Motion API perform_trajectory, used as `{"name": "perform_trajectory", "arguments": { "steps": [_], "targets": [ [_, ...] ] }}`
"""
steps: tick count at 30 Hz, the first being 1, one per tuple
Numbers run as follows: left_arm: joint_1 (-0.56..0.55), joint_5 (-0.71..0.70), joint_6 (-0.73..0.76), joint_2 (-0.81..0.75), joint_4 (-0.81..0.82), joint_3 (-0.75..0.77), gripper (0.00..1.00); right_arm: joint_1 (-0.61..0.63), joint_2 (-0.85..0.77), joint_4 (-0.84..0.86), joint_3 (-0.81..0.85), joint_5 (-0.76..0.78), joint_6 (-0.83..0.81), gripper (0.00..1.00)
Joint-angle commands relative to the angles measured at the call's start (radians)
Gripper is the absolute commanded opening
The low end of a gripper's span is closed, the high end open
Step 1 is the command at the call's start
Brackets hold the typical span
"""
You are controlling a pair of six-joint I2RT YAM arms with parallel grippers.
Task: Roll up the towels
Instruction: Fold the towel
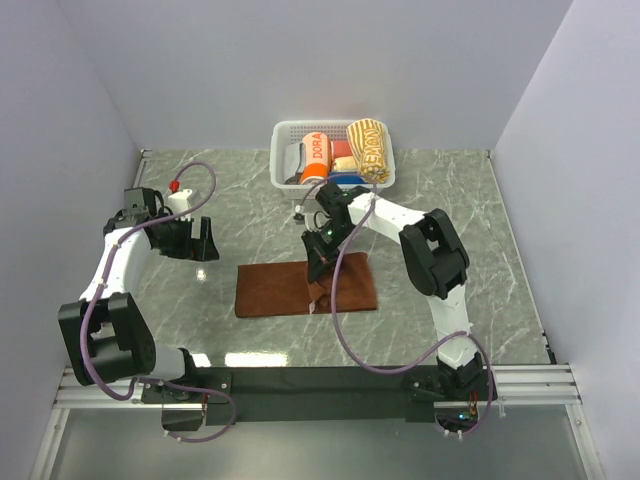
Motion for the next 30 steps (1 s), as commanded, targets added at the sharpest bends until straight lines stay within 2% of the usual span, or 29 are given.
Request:
{"name": "perform_trajectory", "arguments": {
  "steps": [1, 7, 23, 24, 25, 26, 27, 28, 29, 30],
  "targets": [
    [0.009, 0.007, 0.023, 0.001, -0.006, -0.002, 0.99, 0.027, 0.003, -0.019, 0.044, -0.055, 0.006, 0.00],
    [0.014, 0.014, 0.026, 0.015, -0.006, -0.006, 0.99, 0.042, 0.002, -0.016, 0.033, -0.113, 0.006, 0.00],
    [0.014, 0.019, 0.023, 0.014, -0.001, -0.016, 0.99, 0.050, 0.092, 0.015, 0.146, -0.109, 0.086, 0.00],
    [0.014, 0.021, 0.023, 0.014, -0.003, -0.017, 0.99, 0.054, 0.100, 0.017, 0.150, -0.107, 0.086, 0.03],
    [0.014, 0.024, 0.022, 0.014, -0.003, -0.016, 0.99, 0.054, 0.105, 0.010, 0.157, -0.104, 0.085, 0.11],
    [0.015, 0.027, 0.025, 0.014, -0.004, -0.016, 1.00, 0.054, 0.109, 0.003, 0.174, -0.104, 0.075, 0.30],
    [0.015, 0.031, 0.028, 0.009, -0.004, -0.017, 1.00, 0.054, 0.106, -0.022, 0.182, -0.103, 0.065, 0.37],
    [0.014, 0.040, 0.038, -0.003, -0.004, -0.019, 0.99, 0.053, 0.097, -0.034, 0.188, -0.084, 0.051, 0.40],
    [0.014, 0.044, 0.048, -0.014, 0.000, -0.022, 0.99, 0.050, 0.082, -0.045, 0.191, -0.077, 0.020, 0.46],
    [0.011, 0.050, 0.057, -0.023, 0.002, -0.032, 0.99, 0.047, 0.038, -0.063, 0.188, -0.069, 0.017, 0.47]
  ]
}}
